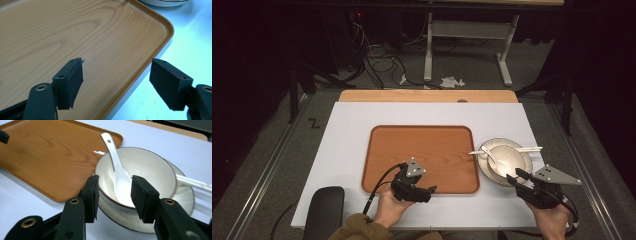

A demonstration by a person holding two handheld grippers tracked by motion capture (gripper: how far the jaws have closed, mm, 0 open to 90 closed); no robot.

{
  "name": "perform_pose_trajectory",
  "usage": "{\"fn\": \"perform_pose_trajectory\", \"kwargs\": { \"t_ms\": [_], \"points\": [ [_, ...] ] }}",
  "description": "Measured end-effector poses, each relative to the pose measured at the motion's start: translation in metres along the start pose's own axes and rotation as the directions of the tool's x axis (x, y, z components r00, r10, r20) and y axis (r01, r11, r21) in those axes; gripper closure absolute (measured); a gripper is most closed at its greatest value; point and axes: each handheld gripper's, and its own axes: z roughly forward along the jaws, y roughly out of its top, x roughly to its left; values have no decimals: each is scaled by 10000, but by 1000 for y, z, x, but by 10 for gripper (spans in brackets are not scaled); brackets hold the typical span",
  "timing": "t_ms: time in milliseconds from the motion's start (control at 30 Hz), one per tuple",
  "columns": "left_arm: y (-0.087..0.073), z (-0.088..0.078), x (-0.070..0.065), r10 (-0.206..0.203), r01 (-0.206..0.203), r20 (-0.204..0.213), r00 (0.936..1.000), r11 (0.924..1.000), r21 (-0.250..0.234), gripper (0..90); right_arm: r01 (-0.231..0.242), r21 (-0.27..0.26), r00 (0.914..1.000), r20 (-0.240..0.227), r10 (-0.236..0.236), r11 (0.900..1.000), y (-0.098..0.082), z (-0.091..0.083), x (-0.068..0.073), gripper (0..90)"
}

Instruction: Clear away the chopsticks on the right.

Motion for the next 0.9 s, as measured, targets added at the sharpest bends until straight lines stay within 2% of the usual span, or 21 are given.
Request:
{"fn": "perform_pose_trajectory", "kwargs": {
  "t_ms": [133,267,400,533,667,800,900],
  "points": [
    [2,2,-1,79,-79,107,9999,10000,-7,268,-261,49,9997,13,261,9996,-4,-4,-4,609],
    [3,3,-1,55,-55,154,9999,10000,-25,268,-206,141,9990,405,200,9997,-6,-7,-6,618],
    [3,3,-1,57,-57,132,9999,10000,-32,270,-417,97,9977,546,411,9991,-7,-8,-13,624],
    [2,2,0,81,-81,-2,10000,10000,14,270,-480,54,9945,940,473,9988,-7,-11,-24,631],
    [-1,-1,0,41,-40,-147,9999,10000,41,270,-666,26,9878,1413,656,9978,-8,-15,-41,645],
    [-5,-6,2,-160,160,-365,9992,9999,-21,273,-1068,-109,9830,1493,1073,9942,-8,-16,-58,665],
    [-8,-8,3,-337,338,-532,9980,9994,9,273,-1141,9,9822,1501,1126,9935,-6,-11,-67,675]
  ]
}}
